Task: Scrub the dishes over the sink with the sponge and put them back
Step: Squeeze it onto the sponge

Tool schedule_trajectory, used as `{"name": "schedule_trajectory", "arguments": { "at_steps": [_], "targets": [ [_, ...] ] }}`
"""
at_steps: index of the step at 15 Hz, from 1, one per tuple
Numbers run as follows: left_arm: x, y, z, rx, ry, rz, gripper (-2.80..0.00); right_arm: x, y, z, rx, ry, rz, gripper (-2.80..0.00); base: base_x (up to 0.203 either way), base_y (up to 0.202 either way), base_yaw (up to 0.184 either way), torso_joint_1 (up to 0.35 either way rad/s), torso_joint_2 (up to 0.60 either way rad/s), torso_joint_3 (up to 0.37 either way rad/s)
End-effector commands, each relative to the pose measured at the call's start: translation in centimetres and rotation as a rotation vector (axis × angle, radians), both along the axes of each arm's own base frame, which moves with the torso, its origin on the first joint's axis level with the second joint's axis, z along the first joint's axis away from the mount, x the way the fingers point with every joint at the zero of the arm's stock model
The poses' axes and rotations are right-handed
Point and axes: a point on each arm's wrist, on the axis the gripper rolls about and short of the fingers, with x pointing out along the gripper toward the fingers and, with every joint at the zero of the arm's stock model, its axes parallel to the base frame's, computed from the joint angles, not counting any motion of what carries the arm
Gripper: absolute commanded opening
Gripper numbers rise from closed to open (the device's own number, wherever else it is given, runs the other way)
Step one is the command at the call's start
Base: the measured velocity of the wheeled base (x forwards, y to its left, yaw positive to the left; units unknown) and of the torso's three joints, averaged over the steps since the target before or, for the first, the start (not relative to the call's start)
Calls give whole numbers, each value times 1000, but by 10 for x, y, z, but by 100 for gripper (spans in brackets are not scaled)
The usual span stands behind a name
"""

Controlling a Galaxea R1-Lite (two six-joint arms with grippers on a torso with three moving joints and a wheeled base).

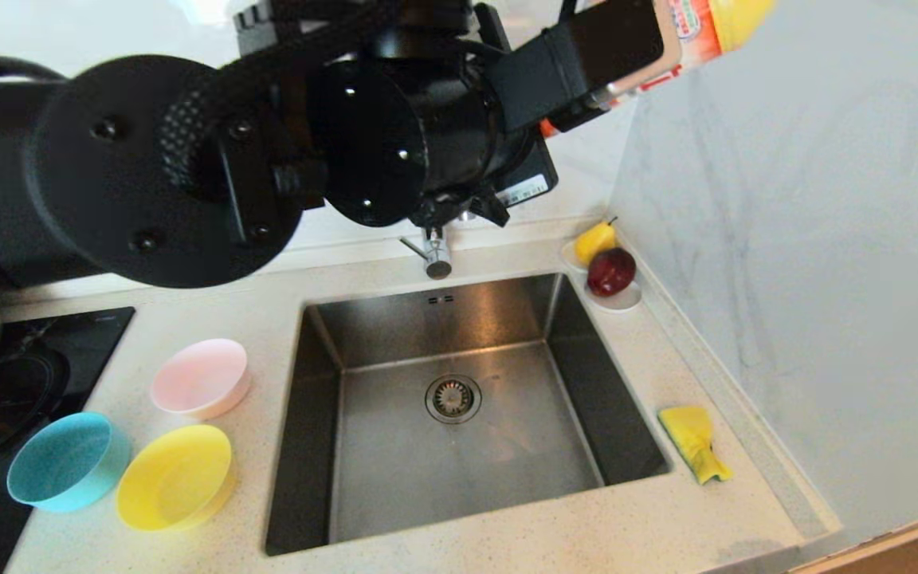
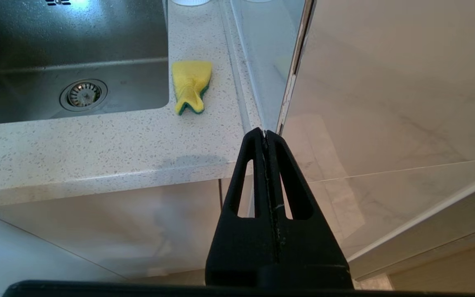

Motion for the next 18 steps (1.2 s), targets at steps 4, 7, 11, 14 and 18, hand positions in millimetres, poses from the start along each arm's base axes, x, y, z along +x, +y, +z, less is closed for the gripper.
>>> {"name": "schedule_trajectory", "arguments": {
  "at_steps": [4, 7, 11, 14, 18],
  "targets": [
    [4, -38, -28, 28, 14, -7, -280, 0, 0, 0, 1, -1, 1, -280, 0, 0, 0, 0, 0, 0],
    [8, -47, -42, 46, 26, 4, -280, 0, 0, 0, 0, -1, 1, -280, 0, 0, 0, 0, 0, 0],
    [10, -55, -58, 88, 49, 18, -280, 0, 0, 0, 0, -1, 1, -280, 0, 0, 0, 0, 0, 0],
    [10, -64, -74, 129, 70, 17, -280, 0, 0, 0, 1, -1, 1, -280, 0, 0, 0, 0, 0, 0],
    [10, -80, -97, 173, 95, 22, -280, 0, 0, 0, 0, -1, 1, -280, 0, 0, 0, 0, 0, 0]
  ]
}}
